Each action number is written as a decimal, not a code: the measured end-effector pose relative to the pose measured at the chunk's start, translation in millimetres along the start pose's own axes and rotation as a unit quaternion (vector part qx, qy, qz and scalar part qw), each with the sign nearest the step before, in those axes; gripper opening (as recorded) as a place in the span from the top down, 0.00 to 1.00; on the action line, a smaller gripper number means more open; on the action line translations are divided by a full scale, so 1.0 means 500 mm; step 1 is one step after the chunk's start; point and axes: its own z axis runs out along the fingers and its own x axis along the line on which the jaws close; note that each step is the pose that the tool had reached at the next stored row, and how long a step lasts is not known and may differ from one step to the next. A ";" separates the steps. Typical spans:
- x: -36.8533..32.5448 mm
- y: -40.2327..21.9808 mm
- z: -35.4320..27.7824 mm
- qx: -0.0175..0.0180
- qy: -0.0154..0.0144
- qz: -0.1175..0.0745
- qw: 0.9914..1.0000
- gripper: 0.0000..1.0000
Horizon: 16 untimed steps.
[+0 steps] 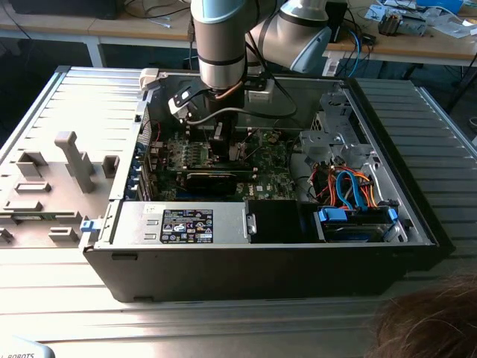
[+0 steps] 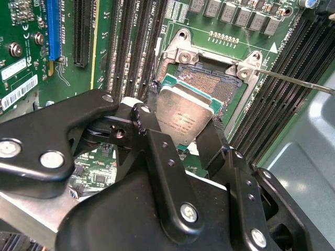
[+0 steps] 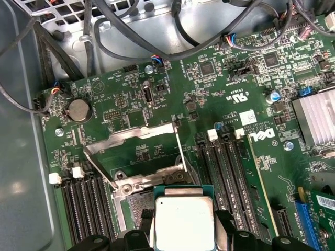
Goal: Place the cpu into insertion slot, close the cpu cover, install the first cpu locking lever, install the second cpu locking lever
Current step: 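Place the cpu into insertion slot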
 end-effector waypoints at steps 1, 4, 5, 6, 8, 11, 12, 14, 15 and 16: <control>0.000 0.000 0.000 0.000 0.000 0.001 1.000 0.46; 0.000 0.000 0.000 0.000 0.000 0.004 1.000 0.46; 0.000 0.000 0.000 0.000 0.000 0.004 1.000 0.46; 0.000 0.000 0.001 0.000 0.000 0.005 1.000 0.46; 0.000 0.000 0.001 0.000 -0.001 0.006 1.000 0.46; 0.000 0.000 0.001 0.000 -0.001 0.008 1.000 0.46; 0.000 0.000 0.001 0.000 -0.001 0.009 1.000 0.46; 0.000 0.000 0.001 0.000 -0.001 0.010 1.000 0.46; 0.000 0.000 0.001 0.000 -0.001 0.010 1.000 0.46; 0.000 0.000 0.001 0.000 -0.001 0.011 1.000 0.46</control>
